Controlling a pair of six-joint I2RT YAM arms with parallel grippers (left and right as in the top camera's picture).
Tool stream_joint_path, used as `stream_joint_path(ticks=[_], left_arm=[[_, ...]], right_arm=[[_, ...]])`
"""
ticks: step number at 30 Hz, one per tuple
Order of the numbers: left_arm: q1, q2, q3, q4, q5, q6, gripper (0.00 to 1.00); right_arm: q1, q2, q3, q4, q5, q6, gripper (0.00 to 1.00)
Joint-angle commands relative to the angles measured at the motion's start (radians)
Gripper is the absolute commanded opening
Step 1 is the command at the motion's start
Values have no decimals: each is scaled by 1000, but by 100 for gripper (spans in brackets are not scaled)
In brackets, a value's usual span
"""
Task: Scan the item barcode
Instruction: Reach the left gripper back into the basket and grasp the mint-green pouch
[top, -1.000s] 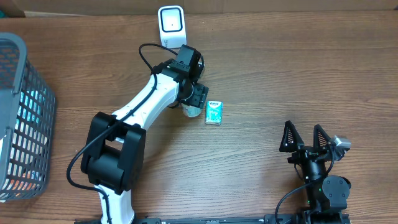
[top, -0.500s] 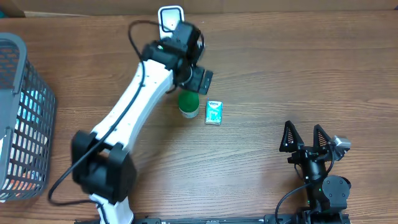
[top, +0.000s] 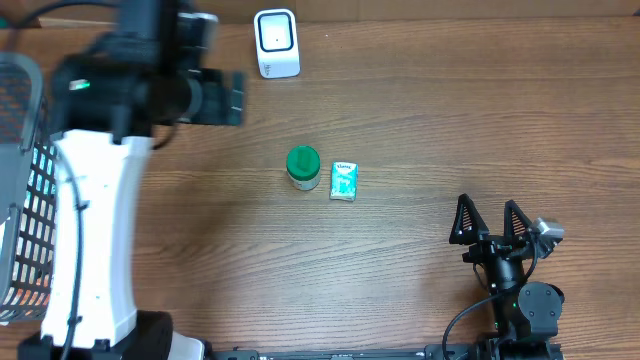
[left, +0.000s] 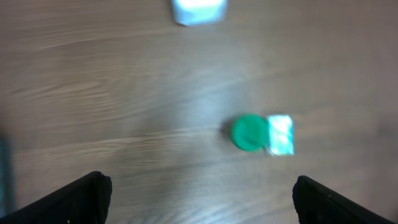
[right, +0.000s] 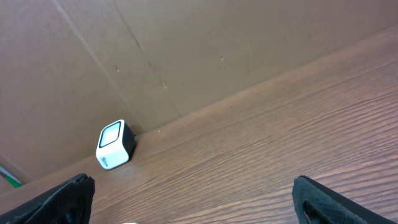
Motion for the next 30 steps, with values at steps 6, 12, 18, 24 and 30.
stream_joint_path(ticks=[6,12,18,24,30], left_arm=[[680,-100,30,-26,72,-206,91],[943,-46,-6,9,93,-296,88],[1005,87,-11,50,94,-174,87],[1006,170,-203,217,106,17,79],[1004,176,-510,580,161,135,82]], right_arm=[[-3,-7,-11,7,3,0,100],[-3,-7,-11,7,3,0,100],[-3,-7,-11,7,3,0,100],[-3,-7,-11,7,3,0,100],[-3,-7,-11,6,3,0,100]])
